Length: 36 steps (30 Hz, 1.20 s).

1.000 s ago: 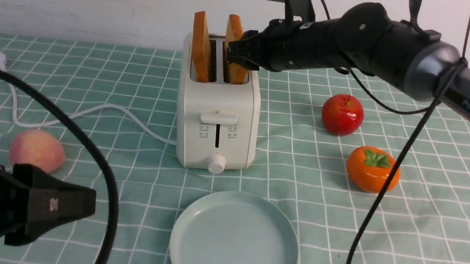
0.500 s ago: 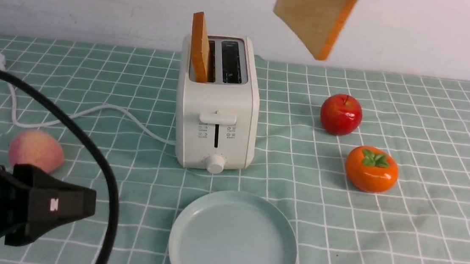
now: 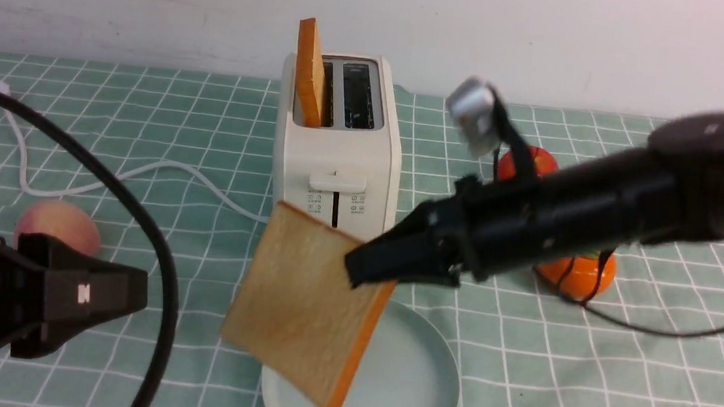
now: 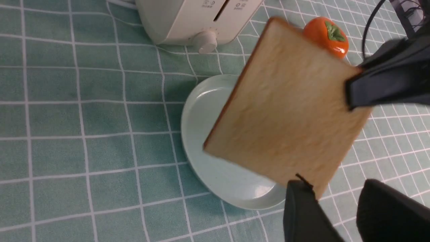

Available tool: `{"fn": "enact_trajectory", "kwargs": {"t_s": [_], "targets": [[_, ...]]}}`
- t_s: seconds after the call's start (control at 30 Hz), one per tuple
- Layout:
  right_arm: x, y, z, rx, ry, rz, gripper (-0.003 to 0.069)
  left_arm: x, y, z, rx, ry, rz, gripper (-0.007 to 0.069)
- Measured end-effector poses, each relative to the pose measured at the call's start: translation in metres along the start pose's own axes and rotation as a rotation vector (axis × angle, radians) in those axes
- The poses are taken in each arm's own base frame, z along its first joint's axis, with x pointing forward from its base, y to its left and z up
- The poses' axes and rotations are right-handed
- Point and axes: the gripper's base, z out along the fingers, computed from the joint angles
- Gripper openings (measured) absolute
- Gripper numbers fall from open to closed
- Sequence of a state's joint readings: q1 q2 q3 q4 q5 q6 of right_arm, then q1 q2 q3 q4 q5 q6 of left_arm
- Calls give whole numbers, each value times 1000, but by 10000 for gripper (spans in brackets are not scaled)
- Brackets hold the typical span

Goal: Take toasted bread from bread machine on blue coffee table place on plate.
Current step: 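Place the held slice of bread on top of the slice on the plate with the right gripper, then reach for a toast slice standing in the toaster with the left gripper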

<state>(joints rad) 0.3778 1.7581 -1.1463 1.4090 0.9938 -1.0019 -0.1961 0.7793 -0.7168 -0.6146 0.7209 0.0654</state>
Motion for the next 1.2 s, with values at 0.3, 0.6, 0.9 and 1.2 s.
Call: {"fn": "enact_trajectory", "kwargs": {"t_s": [0.3, 0.6, 0.9, 1.2], "targets": [[44, -47, 18, 423, -86, 5, 181, -7, -3, 0, 33, -78, -47, 237], [41, -40, 7, 490, -116, -60, 586, -19, -8, -3, 46, -146, 8, 412], [37, 37, -40, 428, -19, -310, 640, -90, -22, 34, 27, -128, 59, 662], [58, 68, -104, 797, 142, -93, 554, -175, -26, 136, -62, 43, 62, 518]]}}
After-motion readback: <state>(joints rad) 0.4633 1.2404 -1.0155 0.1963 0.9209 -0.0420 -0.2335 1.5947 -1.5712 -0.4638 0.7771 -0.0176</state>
